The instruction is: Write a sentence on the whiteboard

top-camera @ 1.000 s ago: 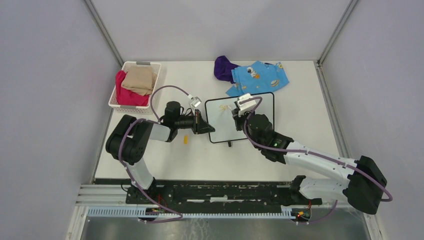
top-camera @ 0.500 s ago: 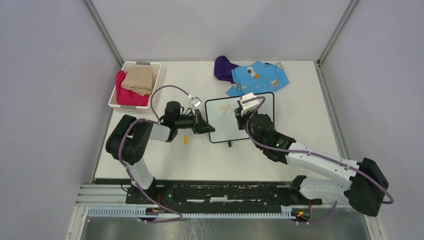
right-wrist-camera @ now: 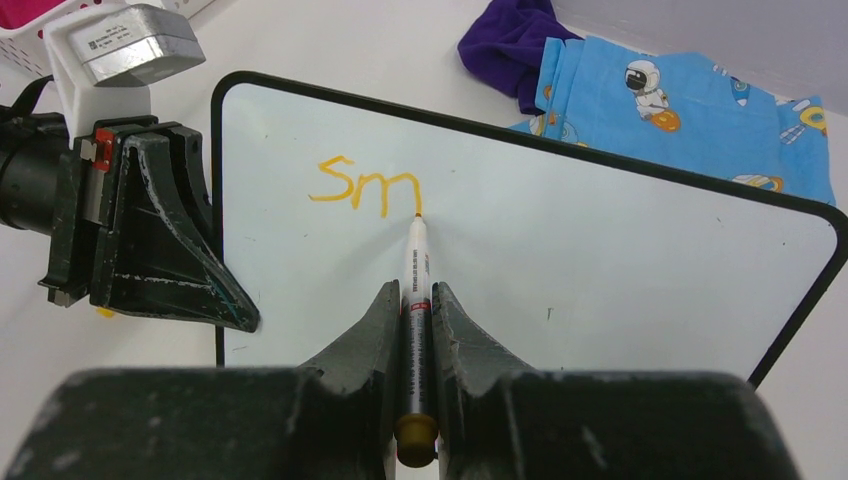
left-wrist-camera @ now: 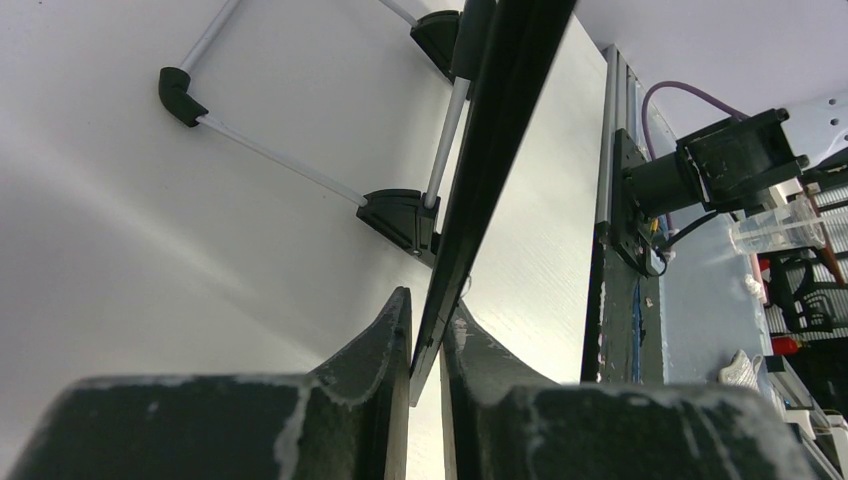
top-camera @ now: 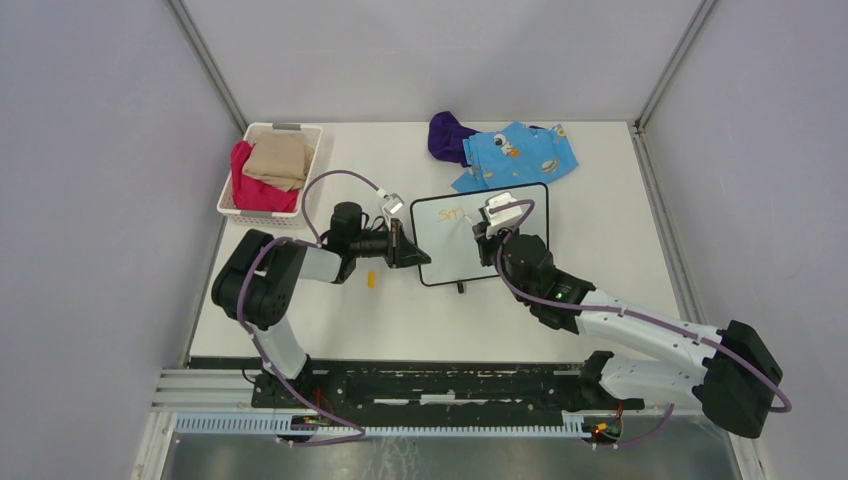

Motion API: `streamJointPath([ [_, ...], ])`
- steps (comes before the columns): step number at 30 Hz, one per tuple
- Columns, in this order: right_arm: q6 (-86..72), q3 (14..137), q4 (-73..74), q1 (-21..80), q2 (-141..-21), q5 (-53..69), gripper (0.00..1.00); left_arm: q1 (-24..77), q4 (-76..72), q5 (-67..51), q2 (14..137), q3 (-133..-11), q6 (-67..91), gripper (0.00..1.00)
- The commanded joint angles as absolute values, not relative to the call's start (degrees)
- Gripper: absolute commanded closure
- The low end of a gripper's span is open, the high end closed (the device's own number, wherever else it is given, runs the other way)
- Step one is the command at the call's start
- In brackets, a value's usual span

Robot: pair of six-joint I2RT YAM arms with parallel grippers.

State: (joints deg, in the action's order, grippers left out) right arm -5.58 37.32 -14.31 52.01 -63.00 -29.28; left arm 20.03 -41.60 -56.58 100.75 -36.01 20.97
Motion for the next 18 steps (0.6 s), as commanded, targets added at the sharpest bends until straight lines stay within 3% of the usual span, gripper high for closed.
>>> streamJointPath([
  [1, -6.15, 36.05, -13.25, 51.35, -61.89, -29.99, 1.00, 20.15, -38.01, -54.40, 100.02, -36.82, 17.56, 0.97],
  [18, -5.18, 38.76, -14.70, 51.23, -59.56, -31.02, 1.00, 20.30, -37.13, -54.25, 100.05, -36.95, 17.01, 0.98],
])
